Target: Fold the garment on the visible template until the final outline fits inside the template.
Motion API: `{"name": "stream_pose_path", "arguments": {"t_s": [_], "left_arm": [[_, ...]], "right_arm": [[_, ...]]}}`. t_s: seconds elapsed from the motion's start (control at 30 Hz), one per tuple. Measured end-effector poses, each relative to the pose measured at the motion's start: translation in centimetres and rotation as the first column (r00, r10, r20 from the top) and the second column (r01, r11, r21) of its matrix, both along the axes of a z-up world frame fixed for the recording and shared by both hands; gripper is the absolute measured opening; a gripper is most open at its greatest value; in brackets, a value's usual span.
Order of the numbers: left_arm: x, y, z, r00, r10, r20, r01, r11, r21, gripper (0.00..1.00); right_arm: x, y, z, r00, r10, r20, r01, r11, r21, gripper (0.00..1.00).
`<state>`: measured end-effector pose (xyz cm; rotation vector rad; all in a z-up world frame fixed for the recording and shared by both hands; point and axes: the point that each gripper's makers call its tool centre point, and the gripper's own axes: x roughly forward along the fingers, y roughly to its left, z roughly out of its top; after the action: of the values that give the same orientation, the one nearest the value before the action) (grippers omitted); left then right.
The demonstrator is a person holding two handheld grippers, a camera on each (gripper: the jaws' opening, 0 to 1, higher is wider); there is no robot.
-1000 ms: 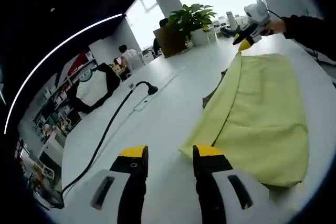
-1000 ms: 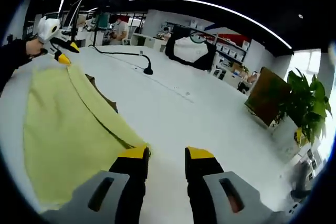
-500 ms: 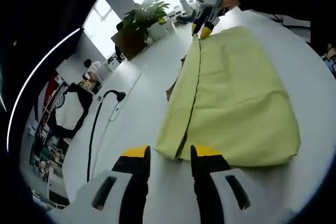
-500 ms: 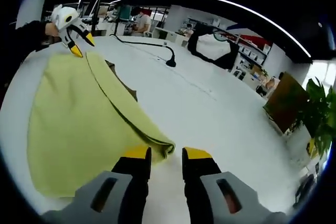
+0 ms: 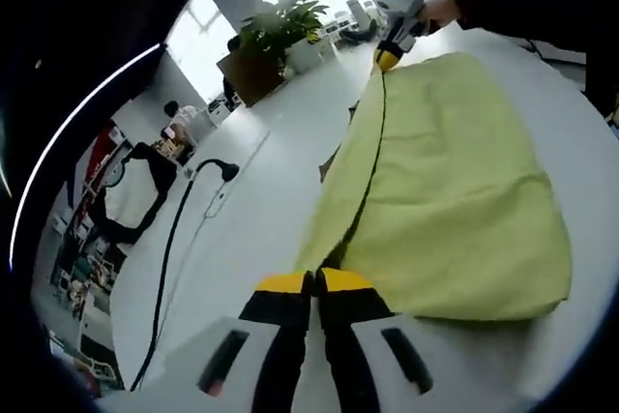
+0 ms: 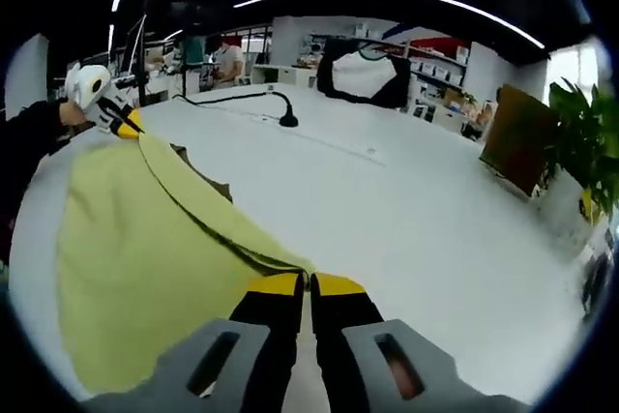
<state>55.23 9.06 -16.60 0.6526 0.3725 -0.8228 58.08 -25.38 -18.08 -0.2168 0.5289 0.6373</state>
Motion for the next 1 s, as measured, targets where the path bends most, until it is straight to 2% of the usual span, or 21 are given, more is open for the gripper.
{"name": "stream_pose_path", "arguments": {"t_s": [0.07,0.1,0.13,0.17,0.2,0.23,0.3,0.43,0.5,0.6,0.7,0.73,0.83,0.93,1.0], "left_arm": [[0.8,0.4,0.6,0.998,0.053,-0.037,-0.055,0.996,-0.07,0.02],[1.2,0.7,0.9,0.997,0.073,-0.04,-0.076,0.993,-0.089,0.02],[1.7,0.9,1.2,0.994,0.095,-0.045,-0.099,0.988,-0.12,0.02],[2.1,0.9,1.6,0.989,0.126,-0.08,-0.14,0.971,-0.192,0.02],[2.4,0.9,1.8,0.985,0.141,-0.104,-0.162,0.959,-0.233,0.02],[2.6,0.9,1.9,0.98,0.153,-0.124,-0.18,0.95,-0.256,0.02],[3.2,1.1,1.7,0.971,0.183,-0.152,-0.219,0.939,-0.266,0.02],[4.2,1.0,0.8,0.964,0.216,-0.158,-0.248,0.942,-0.227,0.02],[4.5,1.0,0.6,0.951,0.248,-0.182,-0.288,0.927,-0.24,0.02],[4.8,1.0,0.3,0.942,0.277,-0.192,-0.32,0.912,-0.257,0.02],[5.6,1.9,0.6,0.928,0.343,-0.144,-0.37,0.891,-0.262,0.02],[5.8,2.3,0.7,0.918,0.373,-0.134,-0.396,0.879,-0.267,0.02],[5.3,1.9,0.8,0.922,0.348,-0.171,-0.386,0.871,-0.305,0.03],[4.8,2.1,0.9,0.921,0.35,-0.171,-0.388,0.866,-0.317,0.13],[4.5,2.0,1.1,0.924,0.341,-0.171,-0.38,0.862,-0.335,0.14]], "right_arm": [[0.1,0.0,0.3,1.0,-0.004,0.002,0.004,1.0,0.021,0.01],[0.5,0.0,0.8,0.999,-0.04,0.021,0.039,0.997,0.069,0.01],[0.6,0.0,0.8,0.998,-0.055,0.006,0.054,0.994,0.095,0.01],[0.4,0.0,0.5,0.997,-0.068,-0.032,0.071,0.991,0.112,0.01],[0.4,-0.2,0.1,0.994,-0.083,-0.068,0.091,0.989,0.113,0.01],[0.5,-0.4,-0.1,0.994,-0.086,-0.07,0.093,0.991,0.098,0.01],[0.7,-0.3,-0.4,0.993,-0.09,-0.07,0.096,0.992,0.087,0.01],[0.7,-0.3,-0.5,0.99,-0.117,-0.079,0.124,0.987,0.098,0.01],[0.9,-0.4,-0.6,0.987,-0.131,-0.089,0.14,0.984,0.107,0.01],[1.0,-0.4,-0.6,0.985,-0.144,-0.09,0.154,0.982,0.108,0.01],[1.4,-1.0,-0.5,0.982,-0.176,-0.063,0.181,0.98,0.083,0.03],[1.5,-1.4,-0.5,0.98,-0.19,-0.058,0.194,0.979,0.068,0.03],[1.8,-2.2,-0.2,0.977,-0.212,-0.024,0.213,0.976,0.052,0.04],[1.7,-2.5,0.4,0.976,-0.217,-0.002,0.217,0.974,0.072,0.05],[1.4,-2.3,0.8,0.978,-0.209,0.02,0.207,0.975,0.077,0.07]]}}
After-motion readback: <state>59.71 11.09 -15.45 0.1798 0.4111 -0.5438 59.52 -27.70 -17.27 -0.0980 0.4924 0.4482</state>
